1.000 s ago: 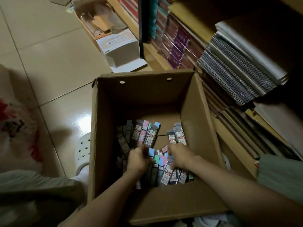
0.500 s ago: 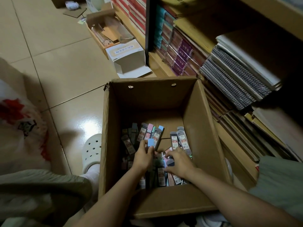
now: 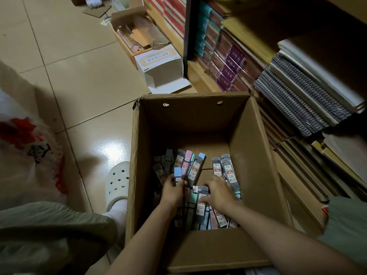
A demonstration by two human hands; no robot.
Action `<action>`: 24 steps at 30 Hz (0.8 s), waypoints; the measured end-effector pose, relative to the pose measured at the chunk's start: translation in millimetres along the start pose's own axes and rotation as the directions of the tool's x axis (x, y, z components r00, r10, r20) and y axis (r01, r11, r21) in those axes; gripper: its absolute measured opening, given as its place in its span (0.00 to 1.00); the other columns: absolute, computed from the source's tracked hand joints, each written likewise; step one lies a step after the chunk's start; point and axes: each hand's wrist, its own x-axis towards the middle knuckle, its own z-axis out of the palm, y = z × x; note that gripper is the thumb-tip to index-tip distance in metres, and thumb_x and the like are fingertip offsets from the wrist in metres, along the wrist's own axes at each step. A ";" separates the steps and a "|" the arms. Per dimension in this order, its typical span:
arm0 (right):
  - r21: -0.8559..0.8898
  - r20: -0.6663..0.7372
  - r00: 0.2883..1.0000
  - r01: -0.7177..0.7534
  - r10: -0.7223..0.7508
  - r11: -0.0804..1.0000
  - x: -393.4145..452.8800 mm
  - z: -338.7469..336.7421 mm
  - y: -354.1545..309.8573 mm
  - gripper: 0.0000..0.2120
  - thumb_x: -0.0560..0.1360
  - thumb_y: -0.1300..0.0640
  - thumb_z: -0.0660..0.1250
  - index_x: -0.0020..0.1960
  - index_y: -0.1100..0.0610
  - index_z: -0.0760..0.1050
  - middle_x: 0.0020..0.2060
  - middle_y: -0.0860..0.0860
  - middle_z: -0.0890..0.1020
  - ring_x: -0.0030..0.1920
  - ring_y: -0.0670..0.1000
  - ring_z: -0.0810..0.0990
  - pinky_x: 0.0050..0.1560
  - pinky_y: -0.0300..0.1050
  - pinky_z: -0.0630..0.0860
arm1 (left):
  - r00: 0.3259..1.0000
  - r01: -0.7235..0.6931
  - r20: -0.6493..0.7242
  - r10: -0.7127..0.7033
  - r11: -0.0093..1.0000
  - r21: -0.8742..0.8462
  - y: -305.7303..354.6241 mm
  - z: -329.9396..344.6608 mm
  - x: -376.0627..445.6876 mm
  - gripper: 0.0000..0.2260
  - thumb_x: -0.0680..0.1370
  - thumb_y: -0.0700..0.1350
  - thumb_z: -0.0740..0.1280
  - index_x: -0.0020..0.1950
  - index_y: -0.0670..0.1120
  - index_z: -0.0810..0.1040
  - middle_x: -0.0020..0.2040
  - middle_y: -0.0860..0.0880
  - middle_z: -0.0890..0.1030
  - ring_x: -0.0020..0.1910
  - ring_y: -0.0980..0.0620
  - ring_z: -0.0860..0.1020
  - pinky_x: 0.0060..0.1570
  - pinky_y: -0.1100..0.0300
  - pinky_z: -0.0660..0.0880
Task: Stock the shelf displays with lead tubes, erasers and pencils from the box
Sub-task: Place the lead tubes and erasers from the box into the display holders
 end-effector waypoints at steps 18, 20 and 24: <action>0.719 -0.049 0.998 0.062 -0.039 0.692 57.9 -66.3 -3.9 0.12 0.79 0.60 0.66 0.61 0.51 0.78 0.42 0.49 0.81 0.36 0.41 0.80 0.36 0.36 0.77 | 0.972 -0.140 0.205 0.116 0.985 0.105 22.6 20.2 14.4 0.12 0.79 0.38 0.66 0.61 0.46 0.76 0.47 0.48 0.83 0.39 0.53 0.83 0.28 0.64 0.76; 0.634 -0.099 0.994 0.029 0.045 0.773 69.3 -66.0 1.3 0.13 0.81 0.57 0.63 0.65 0.54 0.76 0.45 0.50 0.80 0.39 0.46 0.79 0.41 0.39 0.76 | 0.982 -0.096 0.173 0.081 0.992 0.080 22.3 20.1 19.4 0.11 0.80 0.39 0.66 0.62 0.45 0.76 0.50 0.46 0.83 0.43 0.50 0.83 0.31 0.61 0.78; 0.160 -0.058 0.997 -0.047 0.057 0.986 84.3 -57.7 10.4 0.30 0.75 0.61 0.69 0.74 0.50 0.65 0.63 0.57 0.68 0.58 0.57 0.75 0.62 0.47 0.72 | 0.994 -0.048 0.102 0.043 0.998 0.046 19.0 19.4 30.6 0.11 0.79 0.41 0.66 0.62 0.47 0.76 0.54 0.45 0.83 0.51 0.46 0.82 0.48 0.50 0.81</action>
